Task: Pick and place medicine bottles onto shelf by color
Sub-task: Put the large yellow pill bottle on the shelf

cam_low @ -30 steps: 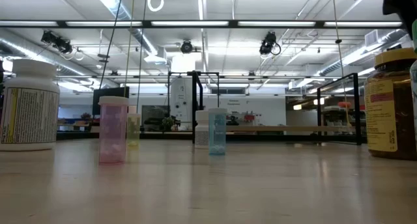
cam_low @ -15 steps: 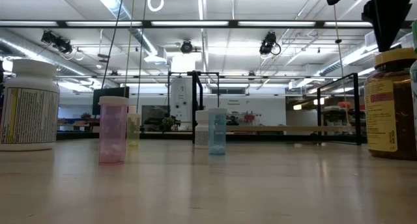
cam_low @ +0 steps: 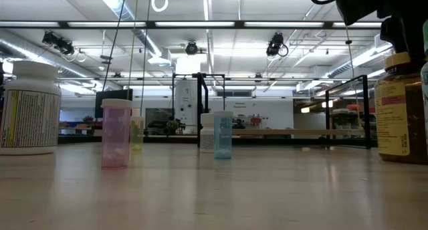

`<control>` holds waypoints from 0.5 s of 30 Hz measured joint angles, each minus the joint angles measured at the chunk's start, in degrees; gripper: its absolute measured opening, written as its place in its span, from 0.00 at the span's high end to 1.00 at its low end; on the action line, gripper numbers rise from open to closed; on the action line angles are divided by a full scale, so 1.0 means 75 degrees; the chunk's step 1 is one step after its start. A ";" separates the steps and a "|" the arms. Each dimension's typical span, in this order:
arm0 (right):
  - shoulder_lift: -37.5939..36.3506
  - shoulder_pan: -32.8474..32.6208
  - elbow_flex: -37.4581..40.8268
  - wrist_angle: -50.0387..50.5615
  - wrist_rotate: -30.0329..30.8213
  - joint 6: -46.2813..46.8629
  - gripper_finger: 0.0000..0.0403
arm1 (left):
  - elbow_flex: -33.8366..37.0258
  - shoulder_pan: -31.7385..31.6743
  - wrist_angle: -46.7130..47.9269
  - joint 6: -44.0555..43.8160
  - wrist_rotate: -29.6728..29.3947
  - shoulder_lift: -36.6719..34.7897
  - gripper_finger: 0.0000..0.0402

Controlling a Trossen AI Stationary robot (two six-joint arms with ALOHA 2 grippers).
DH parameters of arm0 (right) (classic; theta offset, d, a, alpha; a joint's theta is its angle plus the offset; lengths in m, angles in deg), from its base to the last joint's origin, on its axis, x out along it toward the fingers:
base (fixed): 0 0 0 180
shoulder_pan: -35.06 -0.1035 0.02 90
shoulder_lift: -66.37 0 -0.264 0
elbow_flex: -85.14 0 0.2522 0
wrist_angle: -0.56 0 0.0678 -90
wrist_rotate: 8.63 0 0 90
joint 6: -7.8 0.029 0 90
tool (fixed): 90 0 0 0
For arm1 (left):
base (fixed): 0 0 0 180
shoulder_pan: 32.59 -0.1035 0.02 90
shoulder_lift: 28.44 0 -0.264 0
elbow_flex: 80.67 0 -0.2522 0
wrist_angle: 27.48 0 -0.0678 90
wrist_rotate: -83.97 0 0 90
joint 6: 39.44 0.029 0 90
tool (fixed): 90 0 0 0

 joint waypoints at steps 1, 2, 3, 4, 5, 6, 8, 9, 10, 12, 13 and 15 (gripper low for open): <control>0.0000 0.0002 0.0000 -0.0043 0.0053 -0.0081 0.13 | 0.0000 0.0000 0.0015 -0.0003 -0.0021 0.0000 0.36; 0.0000 0.0003 0.0000 -0.0078 0.0080 -0.0168 0.14 | 0.0000 0.0000 0.0037 -0.0015 -0.0056 0.0000 0.36; 0.0000 0.0000 0.0000 -0.0074 0.0094 -0.0238 0.15 | 0.0000 0.0000 0.0048 -0.0034 -0.0092 0.0000 0.36; 0.0000 0.0000 0.0000 -0.0072 0.0118 -0.0308 0.16 | 0.0000 -0.0003 0.0046 -0.0060 -0.0136 0.0000 0.36; 0.0000 0.0000 0.0000 -0.0112 0.0149 -0.0363 0.18 | 0.0000 -0.0003 0.0046 -0.0092 -0.0144 0.0000 0.36; 0.0000 0.0000 0.0000 -0.0188 0.0196 -0.0409 0.19 | 0.0000 -0.0003 0.0046 -0.0107 -0.0144 0.0000 0.36; 0.0000 0.0003 0.0000 -0.0322 0.0222 -0.0477 0.23 | 0.0000 -0.0003 0.0046 -0.0120 -0.0161 0.0000 0.36; 0.0000 0.0000 0.0017 -0.0378 0.0217 -0.0490 0.26 | 0.0000 -0.0003 0.0047 -0.0150 -0.0161 0.0000 0.36; -0.0003 0.0000 0.0066 -0.0485 0.0171 -0.0502 0.28 | 0.0000 -0.0003 0.0051 -0.0165 -0.0161 0.0000 0.36; 0.0000 0.0000 0.0237 -0.0622 -0.0044 -0.0520 0.32 | 0.0000 -0.0003 0.0064 -0.0202 -0.0164 0.0000 0.36; -0.0005 0.0000 0.0321 -0.0650 -0.0185 -0.0524 0.33 | 0.0000 -0.0003 0.0086 -0.0206 -0.0164 0.0000 0.36; -0.0046 0.0005 0.0462 -0.0779 -0.0320 -0.0540 0.36 | 0.0000 -0.0003 0.0133 -0.0205 -0.0164 0.0000 0.36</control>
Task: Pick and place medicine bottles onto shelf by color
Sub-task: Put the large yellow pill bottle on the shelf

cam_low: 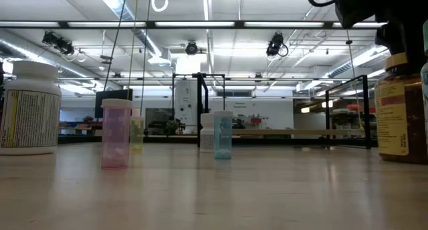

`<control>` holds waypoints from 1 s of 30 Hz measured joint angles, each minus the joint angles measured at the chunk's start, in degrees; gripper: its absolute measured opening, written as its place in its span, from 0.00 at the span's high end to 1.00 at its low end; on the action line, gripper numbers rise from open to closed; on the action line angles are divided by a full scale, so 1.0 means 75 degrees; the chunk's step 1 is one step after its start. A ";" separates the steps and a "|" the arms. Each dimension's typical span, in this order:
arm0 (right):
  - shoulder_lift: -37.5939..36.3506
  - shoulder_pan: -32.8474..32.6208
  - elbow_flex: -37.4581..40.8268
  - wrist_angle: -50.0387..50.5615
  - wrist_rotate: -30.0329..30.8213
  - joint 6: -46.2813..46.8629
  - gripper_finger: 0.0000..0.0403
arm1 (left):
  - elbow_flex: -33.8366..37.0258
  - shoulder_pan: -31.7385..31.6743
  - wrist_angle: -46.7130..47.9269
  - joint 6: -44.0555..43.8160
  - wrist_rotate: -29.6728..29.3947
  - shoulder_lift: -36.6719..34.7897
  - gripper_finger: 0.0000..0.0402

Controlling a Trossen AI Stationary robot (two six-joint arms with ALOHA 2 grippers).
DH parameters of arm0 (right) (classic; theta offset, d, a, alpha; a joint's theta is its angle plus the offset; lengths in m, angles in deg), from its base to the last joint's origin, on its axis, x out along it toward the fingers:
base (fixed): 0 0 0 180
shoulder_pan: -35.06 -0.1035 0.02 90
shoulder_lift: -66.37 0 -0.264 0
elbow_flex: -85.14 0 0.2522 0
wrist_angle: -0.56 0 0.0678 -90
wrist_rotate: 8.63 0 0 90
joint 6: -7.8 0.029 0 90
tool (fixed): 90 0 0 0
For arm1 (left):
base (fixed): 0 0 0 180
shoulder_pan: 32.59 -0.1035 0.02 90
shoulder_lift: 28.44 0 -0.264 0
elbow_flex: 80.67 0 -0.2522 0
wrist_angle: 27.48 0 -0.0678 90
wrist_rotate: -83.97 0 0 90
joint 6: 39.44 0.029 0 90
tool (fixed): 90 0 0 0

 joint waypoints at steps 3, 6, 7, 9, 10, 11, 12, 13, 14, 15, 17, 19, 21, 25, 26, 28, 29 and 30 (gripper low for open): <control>0.0002 -0.0033 0.0017 0.0041 -0.0023 -0.0016 0.39 | 0.0003 0.0000 0.0026 -0.0055 0.0000 0.0000 0.36; -0.0036 -0.0017 -0.0075 0.0064 0.0011 -0.0007 0.41 | 0.0003 0.0000 0.0027 -0.0183 -0.0040 0.0000 0.36; -0.0032 -0.0019 -0.0105 0.0092 0.0033 -0.0020 0.41 | 0.0003 0.0000 0.0026 -0.0195 -0.0053 0.0000 0.36; -0.0041 -0.0013 -0.0120 0.0141 0.0009 -0.0147 0.42 | 0.0003 0.0000 0.0026 -0.0192 -0.0069 0.0000 0.36; -0.0041 0.0002 -0.0124 0.0165 -0.0029 -0.0192 0.42 | 0.0003 0.0000 0.0026 -0.0192 -0.0098 0.0000 0.36; -0.0041 0.0033 -0.0127 0.0236 -0.0087 -0.0241 0.42 | 0.0003 0.0000 0.0026 -0.0192 -0.0114 0.0000 0.36; -0.0043 0.0073 -0.0127 0.0308 -0.0177 -0.0309 0.42 | 0.0003 0.0000 0.0026 -0.0189 -0.0114 0.0000 0.36; -0.0065 0.0132 -0.0134 0.0399 -0.0285 -0.0398 0.42 | 0.0003 0.0000 0.0026 -0.0189 -0.0119 0.0000 0.36; -0.0076 0.0217 -0.0173 0.0518 -0.0379 -0.0473 0.42 | 0.0003 0.0000 0.0026 -0.0192 -0.0119 0.0000 0.36; -0.0086 0.0331 -0.0258 0.0637 -0.0435 -0.0555 0.43 | 0.0003 0.0000 0.0026 -0.0194 -0.0123 0.0000 0.36; -0.0131 0.0616 -0.0531 0.0754 -0.0351 -0.0727 0.43 | 0.0003 0.0000 0.0026 -0.0197 -0.0144 0.0000 0.36; -0.0146 0.0977 -0.0841 0.0894 -0.0150 -0.0982 0.43 | 0.0003 0.0000 0.0025 -0.0239 -0.0162 -0.0001 0.36; -0.0140 0.1367 -0.1104 0.1131 0.0060 -0.1249 0.43 | 0.0003 0.0002 0.0024 -0.0305 -0.0194 0.0000 0.36; -0.0142 0.2241 -0.1554 0.1390 0.0183 -0.1789 0.43 | 0.0003 0.0000 0.0021 -0.0399 -0.0204 0.0000 0.36; -0.0143 0.2478 -0.1644 0.1562 0.0219 -0.1968 0.43 | 0.0003 0.0000 0.0021 -0.0429 -0.0207 0.0000 0.36; -0.0142 0.3014 -0.1807 0.1653 0.0321 -0.2285 0.43 | 0.0003 0.0003 0.0019 -0.0509 -0.0256 0.0000 0.36; -0.0140 0.3288 -0.1910 0.1652 0.0386 -0.2456 0.42 | 0.0003 0.0003 0.0018 -0.0565 -0.0306 0.0000 0.36; -0.0146 0.3577 -0.1988 0.1671 0.0428 -0.2653 0.42 | 0.0003 0.0001 0.0018 -0.0597 -0.0334 0.0000 0.36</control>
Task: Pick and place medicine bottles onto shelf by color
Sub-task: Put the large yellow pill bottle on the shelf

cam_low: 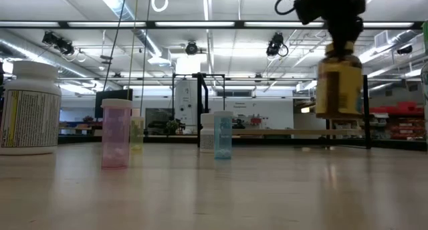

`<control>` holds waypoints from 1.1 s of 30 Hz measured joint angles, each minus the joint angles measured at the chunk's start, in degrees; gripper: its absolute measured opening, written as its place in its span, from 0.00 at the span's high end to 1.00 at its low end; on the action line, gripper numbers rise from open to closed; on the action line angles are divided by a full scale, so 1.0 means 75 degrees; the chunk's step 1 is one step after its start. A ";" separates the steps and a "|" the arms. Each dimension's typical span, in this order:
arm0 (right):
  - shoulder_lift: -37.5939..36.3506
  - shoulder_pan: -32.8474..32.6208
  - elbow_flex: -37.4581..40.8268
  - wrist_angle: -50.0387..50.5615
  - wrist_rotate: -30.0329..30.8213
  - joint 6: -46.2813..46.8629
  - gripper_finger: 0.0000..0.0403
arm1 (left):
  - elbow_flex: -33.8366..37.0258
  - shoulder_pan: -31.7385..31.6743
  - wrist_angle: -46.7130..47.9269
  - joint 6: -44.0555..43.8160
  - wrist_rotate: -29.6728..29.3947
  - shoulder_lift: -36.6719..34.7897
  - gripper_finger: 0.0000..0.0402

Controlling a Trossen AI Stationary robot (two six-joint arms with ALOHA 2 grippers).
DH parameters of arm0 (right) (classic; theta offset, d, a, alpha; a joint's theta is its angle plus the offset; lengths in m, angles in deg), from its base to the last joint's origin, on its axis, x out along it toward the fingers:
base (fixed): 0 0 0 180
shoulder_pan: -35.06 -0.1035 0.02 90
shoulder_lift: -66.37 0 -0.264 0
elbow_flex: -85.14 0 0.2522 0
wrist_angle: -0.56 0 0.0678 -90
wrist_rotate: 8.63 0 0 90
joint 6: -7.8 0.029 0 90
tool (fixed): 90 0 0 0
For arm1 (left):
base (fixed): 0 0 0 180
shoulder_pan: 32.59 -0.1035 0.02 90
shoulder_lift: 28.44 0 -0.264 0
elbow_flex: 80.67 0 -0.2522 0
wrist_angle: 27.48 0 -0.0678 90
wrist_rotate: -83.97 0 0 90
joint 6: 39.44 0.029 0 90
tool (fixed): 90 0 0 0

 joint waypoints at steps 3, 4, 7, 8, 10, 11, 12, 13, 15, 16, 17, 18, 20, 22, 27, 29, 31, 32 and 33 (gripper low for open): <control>0.0002 0.0861 -0.0211 0.0119 0.0135 -0.0576 0.42 | 0.0000 -0.0001 0.0000 -0.0003 -0.0012 0.0000 0.36; 0.0002 0.1157 -0.0299 0.0073 0.0235 -0.0794 0.42 | 0.0000 -0.0001 0.0000 -0.0006 -0.0012 0.0000 0.36; 0.0014 0.2080 -0.0445 0.0037 0.0443 -0.1399 0.42 | 0.0000 0.0002 -0.0006 -0.0037 -0.0012 0.0000 0.36; 0.0045 0.2392 -0.0498 0.0085 0.0526 -0.1583 0.42 | 0.0000 0.0000 -0.0008 -0.0050 -0.0014 0.0000 0.36; 0.0069 0.3031 -0.0551 -0.0003 0.0611 -0.1947 0.42 | 0.0000 -0.0001 -0.0013 -0.0055 -0.0022 0.0000 0.36; 0.0070 0.3345 -0.0551 -0.0085 0.0614 -0.2137 0.42 | 0.0000 0.0000 -0.0019 -0.0055 -0.0049 0.0000 0.36; 0.0094 0.3627 -0.0551 -0.0163 0.0611 -0.2277 0.42 | 0.0000 0.0002 -0.0025 -0.0055 -0.0082 0.0000 0.36; 0.0131 0.3886 -0.0553 -0.0248 0.0611 -0.2386 0.42 | 0.0000 0.0002 -0.0032 -0.0056 -0.0106 0.0000 0.36; 0.0217 0.4408 -0.0551 -0.0362 0.0594 -0.2741 0.42 | 0.0000 -0.0001 -0.0082 -0.0068 -0.0120 0.0000 0.37; 0.0272 0.4615 -0.0554 -0.0365 0.0596 -0.2947 0.42 | 0.0000 -0.0001 -0.0117 -0.0115 -0.0122 0.0000 0.38; 0.0337 0.4804 -0.0554 -0.0368 0.0596 -0.3148 0.42 | 0.0000 -0.0001 -0.0148 -0.0165 -0.0123 0.0000 0.38; 0.0438 0.5001 -0.0554 -0.0378 0.0590 -0.3360 0.42 | 0.0000 0.0002 -0.0171 -0.0202 -0.0120 0.0000 0.39; 0.0635 0.5267 -0.0554 -0.0382 0.0571 -0.3743 0.42 | 0.0000 0.0002 -0.0190 -0.0217 -0.0120 0.0000 0.40; 0.0829 0.5461 -0.0554 -0.0341 0.0543 -0.4127 0.42 | 0.0000 0.0001 -0.0193 -0.0235 -0.0120 0.0000 0.41; 0.1135 0.5746 -0.0619 -0.0363 0.0545 -0.5009 0.42 | 0.0000 0.0002 -0.0194 -0.0440 -0.0120 0.0000 0.43; 0.1215 0.5869 -0.0713 -0.0347 0.0587 -0.5310 0.42 | 0.0000 0.0000 -0.0195 -0.0513 -0.0120 0.0000 0.43; 0.1333 0.6047 -0.0913 -0.0358 0.0770 -0.5607 0.42 | 0.0000 0.0002 -0.0217 -0.0624 -0.0117 0.0000 0.43; 0.1363 0.6162 -0.1011 -0.0438 0.0842 -0.5747 0.42 | 0.0000 -0.0001 -0.0258 -0.0646 -0.0120 0.0000 0.43; 0.1366 0.6279 -0.1124 -0.0537 0.0904 -0.5886 0.42 | 0.0000 -0.0001 -0.0305 -0.0655 -0.0120 0.0000 0.43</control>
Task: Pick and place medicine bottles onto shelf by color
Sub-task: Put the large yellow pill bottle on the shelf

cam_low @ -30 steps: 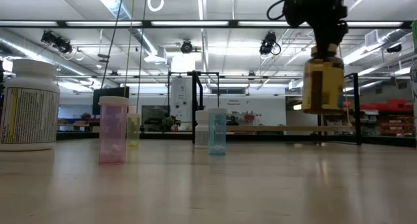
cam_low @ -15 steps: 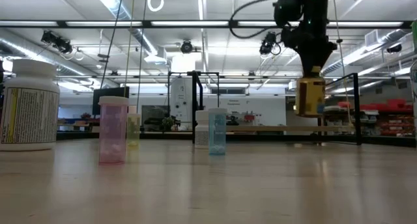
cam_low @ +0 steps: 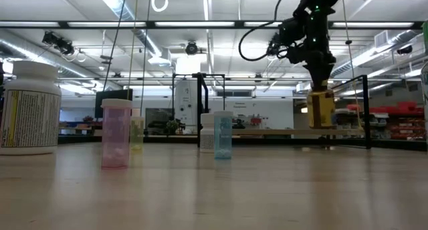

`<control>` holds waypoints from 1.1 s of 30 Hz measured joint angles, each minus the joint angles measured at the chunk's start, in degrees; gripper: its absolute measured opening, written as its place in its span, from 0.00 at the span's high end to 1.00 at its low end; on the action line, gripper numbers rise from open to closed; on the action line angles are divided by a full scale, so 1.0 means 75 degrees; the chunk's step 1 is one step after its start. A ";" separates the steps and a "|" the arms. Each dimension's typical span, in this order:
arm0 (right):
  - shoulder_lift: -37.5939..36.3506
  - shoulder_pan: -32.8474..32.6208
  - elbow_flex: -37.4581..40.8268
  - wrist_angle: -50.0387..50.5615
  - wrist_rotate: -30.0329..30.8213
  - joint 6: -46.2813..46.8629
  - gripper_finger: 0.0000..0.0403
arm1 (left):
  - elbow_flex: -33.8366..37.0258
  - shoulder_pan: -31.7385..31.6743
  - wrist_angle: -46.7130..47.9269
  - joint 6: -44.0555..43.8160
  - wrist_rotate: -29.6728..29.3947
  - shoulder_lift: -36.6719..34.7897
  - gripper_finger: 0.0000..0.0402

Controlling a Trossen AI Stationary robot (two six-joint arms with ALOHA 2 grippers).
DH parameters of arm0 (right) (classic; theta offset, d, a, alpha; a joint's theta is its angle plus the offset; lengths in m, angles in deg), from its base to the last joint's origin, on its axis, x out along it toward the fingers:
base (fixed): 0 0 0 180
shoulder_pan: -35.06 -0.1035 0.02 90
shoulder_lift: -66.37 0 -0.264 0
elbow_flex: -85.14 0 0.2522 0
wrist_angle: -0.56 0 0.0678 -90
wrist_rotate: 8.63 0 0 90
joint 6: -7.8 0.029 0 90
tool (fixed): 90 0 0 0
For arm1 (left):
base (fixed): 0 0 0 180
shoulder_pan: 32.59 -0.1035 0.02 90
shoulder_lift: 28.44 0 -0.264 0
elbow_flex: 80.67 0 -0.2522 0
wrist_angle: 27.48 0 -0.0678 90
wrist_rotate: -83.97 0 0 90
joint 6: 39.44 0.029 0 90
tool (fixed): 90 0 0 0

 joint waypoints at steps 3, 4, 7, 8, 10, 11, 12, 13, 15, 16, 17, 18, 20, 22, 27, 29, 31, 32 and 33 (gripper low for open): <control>-0.0054 0.0373 -0.0329 -0.0326 0.0029 -0.0224 0.42 | 0.0000 0.0002 -0.0242 -0.0004 0.0000 0.0000 0.43; -0.0046 0.0496 -0.0379 -0.0387 -0.0057 -0.0291 0.42 | 0.0000 0.0003 -0.0312 -0.0004 0.0000 0.0000 0.43; -0.0033 0.0806 -0.0433 -0.0439 -0.0296 -0.0412 0.42 | 0.0000 0.0000 -0.0455 -0.0004 0.0000 0.0000 0.43; -0.0034 0.0890 -0.0441 -0.0432 -0.0375 -0.0415 0.42 | 0.0000 0.0000 -0.0490 -0.0006 0.0000 0.0000 0.43; -0.0034 0.1026 -0.0441 -0.0284 -0.0572 -0.0451 0.42 | 0.0000 0.0003 -0.0529 -0.0009 0.0000 0.0000 0.43; -0.0034 0.1065 -0.0441 -0.0203 -0.0634 -0.0465 0.42 | 0.0000 0.0003 -0.0568 -0.0009 0.0000 0.0000 0.43; -0.0034 0.1089 -0.0441 -0.0184 -0.0702 -0.0468 0.42 | 0.0000 0.0000 -0.0584 -0.0009 -0.0002 0.0000 0.43; -0.0034 0.1106 -0.0441 -0.0214 -0.0764 -0.0465 0.42 | 0.0000 0.0000 -0.0580 -0.0009 -0.0003 0.0000 0.43; -0.0034 0.1113 -0.0441 -0.0229 -0.0823 -0.0422 0.42 | 0.0000 -0.0008 -0.0578 -0.0010 -0.0023 0.0000 0.43; -0.0034 0.1113 -0.0441 -0.0217 -0.0846 -0.0400 0.42 | 0.0000 -0.0009 -0.0578 -0.0012 -0.0062 0.0000 0.43; -0.0037 0.1110 -0.0441 -0.0222 -0.0887 -0.0351 0.42 | 0.0000 -0.0009 -0.0578 -0.0012 -0.0095 0.0000 0.43; -0.0037 0.1110 -0.0441 -0.0228 -0.0937 -0.0262 0.42 | 0.0000 -0.0009 -0.0578 -0.0012 -0.0127 0.0000 0.43; -0.0008 0.1098 -0.0441 -0.0208 -0.0963 -0.0073 0.42 | 0.0000 -0.0012 -0.0578 -0.0012 -0.0152 0.0000 0.44; 0.0103 0.1096 -0.0441 -0.0127 -0.0969 0.0006 0.42 | 0.0000 -0.0009 -0.0579 -0.0012 -0.0149 0.0000 0.45; 0.0466 0.1059 -0.0441 0.0041 -0.0964 0.0022 0.41 | 0.0000 -0.0012 -0.0578 -0.0196 -0.0147 0.0000 0.47; 0.0563 0.1005 -0.0452 0.0040 -0.0959 0.0026 0.40 | 0.0000 -0.0003 -0.0578 -0.0305 -0.0149 0.0000 0.47; 0.0592 0.0986 -0.0459 -0.0008 -0.0947 0.0025 0.39 | 0.0000 0.0034 -0.0576 -0.0337 -0.0149 0.0000 0.48; 0.0598 0.0967 -0.0459 -0.0043 -0.0940 0.0025 0.39 | 0.0000 0.0043 -0.0575 -0.0339 -0.0149 0.0000 0.48; 0.0598 0.0965 -0.0459 -0.0066 -0.0943 0.0036 0.39 | 0.0000 0.0044 -0.0575 -0.0334 -0.0149 0.0000 0.48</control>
